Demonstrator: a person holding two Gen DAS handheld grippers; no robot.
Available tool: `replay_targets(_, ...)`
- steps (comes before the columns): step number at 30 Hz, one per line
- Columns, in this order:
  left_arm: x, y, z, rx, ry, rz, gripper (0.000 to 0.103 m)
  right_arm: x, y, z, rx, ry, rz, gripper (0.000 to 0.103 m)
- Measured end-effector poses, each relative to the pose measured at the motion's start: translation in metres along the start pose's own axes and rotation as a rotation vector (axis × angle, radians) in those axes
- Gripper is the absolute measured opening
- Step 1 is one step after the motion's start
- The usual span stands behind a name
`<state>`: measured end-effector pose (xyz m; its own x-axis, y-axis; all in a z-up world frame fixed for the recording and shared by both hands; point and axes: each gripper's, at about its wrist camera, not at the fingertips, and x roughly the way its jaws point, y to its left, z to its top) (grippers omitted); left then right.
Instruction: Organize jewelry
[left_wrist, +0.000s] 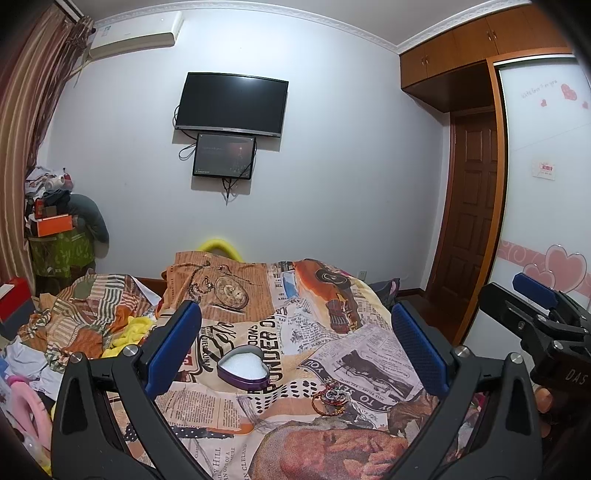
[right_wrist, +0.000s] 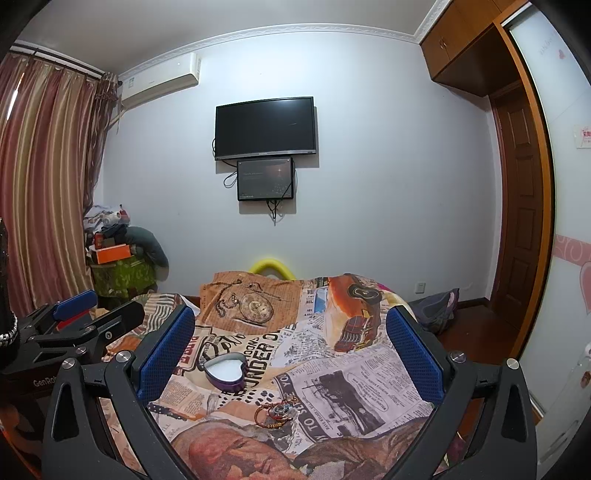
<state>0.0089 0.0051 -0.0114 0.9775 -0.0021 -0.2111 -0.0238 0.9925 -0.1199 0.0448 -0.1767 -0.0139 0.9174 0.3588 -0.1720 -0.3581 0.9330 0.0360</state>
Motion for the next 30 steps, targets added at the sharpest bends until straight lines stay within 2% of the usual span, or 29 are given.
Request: replay_targets(30, 0.0052, 0.0008, -0.0009, 0.001, 0.012, 0.002, 0.103, 0.0034, -0.0019, -0.0020, 0.006, 0.009, 0.001, 0.103)
